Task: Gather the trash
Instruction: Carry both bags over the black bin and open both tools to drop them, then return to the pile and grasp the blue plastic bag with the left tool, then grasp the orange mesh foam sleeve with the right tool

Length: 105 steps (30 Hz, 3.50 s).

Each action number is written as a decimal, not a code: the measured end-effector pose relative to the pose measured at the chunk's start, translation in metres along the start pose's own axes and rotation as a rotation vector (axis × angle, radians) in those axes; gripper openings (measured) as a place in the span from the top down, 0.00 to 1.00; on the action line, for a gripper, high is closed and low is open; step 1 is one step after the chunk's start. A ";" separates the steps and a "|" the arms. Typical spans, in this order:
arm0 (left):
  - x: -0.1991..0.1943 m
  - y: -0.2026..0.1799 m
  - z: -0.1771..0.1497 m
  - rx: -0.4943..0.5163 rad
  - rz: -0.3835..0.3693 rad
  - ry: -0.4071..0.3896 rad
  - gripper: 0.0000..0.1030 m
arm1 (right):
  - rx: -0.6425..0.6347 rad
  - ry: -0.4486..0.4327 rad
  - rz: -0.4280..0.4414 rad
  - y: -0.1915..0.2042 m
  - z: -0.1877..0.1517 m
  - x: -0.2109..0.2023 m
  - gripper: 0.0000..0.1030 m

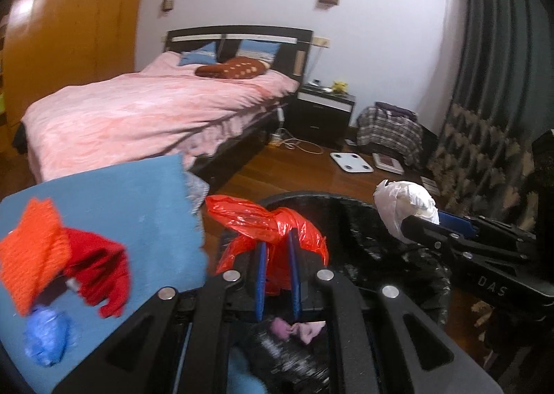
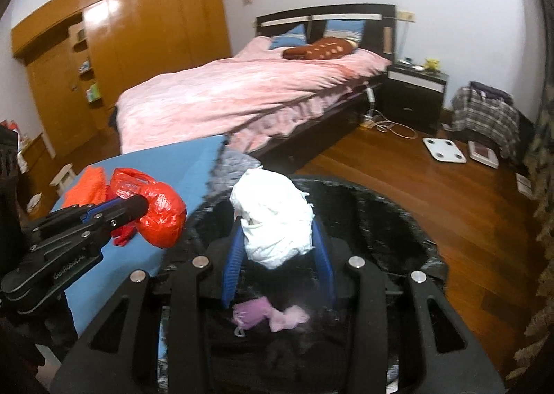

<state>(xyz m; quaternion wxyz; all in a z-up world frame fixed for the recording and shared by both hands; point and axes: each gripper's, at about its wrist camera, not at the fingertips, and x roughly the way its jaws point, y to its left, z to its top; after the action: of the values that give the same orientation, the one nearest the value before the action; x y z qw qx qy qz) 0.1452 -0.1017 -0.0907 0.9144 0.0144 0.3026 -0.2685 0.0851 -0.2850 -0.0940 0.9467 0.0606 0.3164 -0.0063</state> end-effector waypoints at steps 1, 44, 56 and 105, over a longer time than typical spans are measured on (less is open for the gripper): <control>0.005 -0.004 0.001 0.005 -0.009 0.003 0.89 | 0.005 0.000 -0.010 -0.005 -0.001 0.000 0.62; -0.106 0.196 -0.081 -0.191 0.474 0.043 0.09 | -0.172 0.022 0.236 0.174 -0.007 0.053 0.06; -0.079 0.233 -0.112 -0.272 0.480 0.125 0.09 | -0.230 0.071 0.275 0.211 -0.025 0.082 0.06; -0.140 0.272 -0.080 -0.356 0.522 0.005 0.55 | -0.278 0.030 0.370 0.294 0.012 0.110 0.07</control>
<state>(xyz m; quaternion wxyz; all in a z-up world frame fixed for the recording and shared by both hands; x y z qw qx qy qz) 0.1432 0.2134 -0.1147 0.9399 -0.0682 0.3331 0.0325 0.1956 0.0081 -0.1179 0.9261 -0.0132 0.3119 0.2118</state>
